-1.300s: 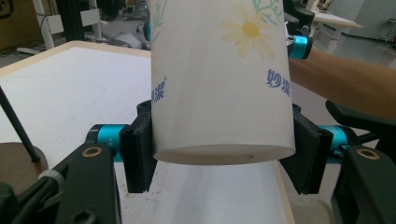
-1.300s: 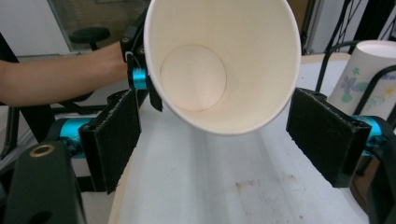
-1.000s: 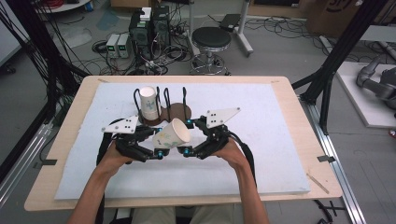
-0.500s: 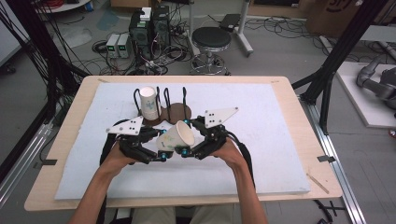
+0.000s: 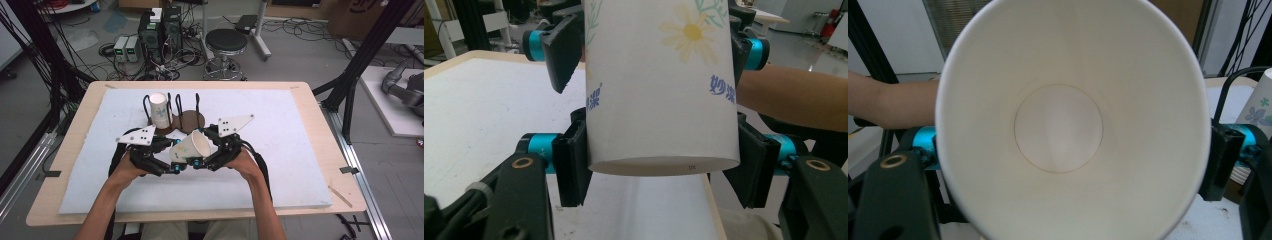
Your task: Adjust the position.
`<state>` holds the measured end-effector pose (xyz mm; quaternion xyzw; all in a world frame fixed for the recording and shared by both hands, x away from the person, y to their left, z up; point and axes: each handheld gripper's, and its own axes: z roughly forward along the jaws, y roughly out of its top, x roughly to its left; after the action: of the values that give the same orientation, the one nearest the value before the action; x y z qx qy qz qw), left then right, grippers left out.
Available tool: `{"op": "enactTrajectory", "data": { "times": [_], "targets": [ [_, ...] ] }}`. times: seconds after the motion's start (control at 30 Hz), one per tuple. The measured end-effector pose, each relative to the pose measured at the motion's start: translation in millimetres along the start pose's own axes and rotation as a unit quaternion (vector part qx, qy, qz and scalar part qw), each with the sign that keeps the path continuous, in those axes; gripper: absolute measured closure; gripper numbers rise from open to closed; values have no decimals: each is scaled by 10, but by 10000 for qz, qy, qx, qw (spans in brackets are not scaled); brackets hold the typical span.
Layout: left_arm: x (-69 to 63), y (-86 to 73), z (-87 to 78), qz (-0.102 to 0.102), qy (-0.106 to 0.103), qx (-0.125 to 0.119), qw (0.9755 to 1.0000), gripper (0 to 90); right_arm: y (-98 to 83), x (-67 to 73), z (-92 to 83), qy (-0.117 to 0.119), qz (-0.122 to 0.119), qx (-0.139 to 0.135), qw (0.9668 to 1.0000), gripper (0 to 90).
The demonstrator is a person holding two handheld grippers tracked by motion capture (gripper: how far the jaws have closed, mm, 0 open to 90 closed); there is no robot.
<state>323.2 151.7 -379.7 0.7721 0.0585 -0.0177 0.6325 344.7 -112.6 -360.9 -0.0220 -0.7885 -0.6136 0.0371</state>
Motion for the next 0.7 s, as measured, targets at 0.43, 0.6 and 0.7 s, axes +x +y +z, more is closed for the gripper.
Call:
{"op": "enactTrajectory", "data": {
  "times": [0.43,0.6,0.7],
  "targets": [
    [6,4,-10,-19,-15,-6,10000,365,9,9,-16,124,-84,-82,9999,286],
    [11,0,1,-88,-59,24,9999,333,9,13,-12,142,-86,-64,9998,286],
    [7,-7,19,-160,265,99,9995,110,13,16,-21,117,-115,-93,9998,287]
  ]
}}
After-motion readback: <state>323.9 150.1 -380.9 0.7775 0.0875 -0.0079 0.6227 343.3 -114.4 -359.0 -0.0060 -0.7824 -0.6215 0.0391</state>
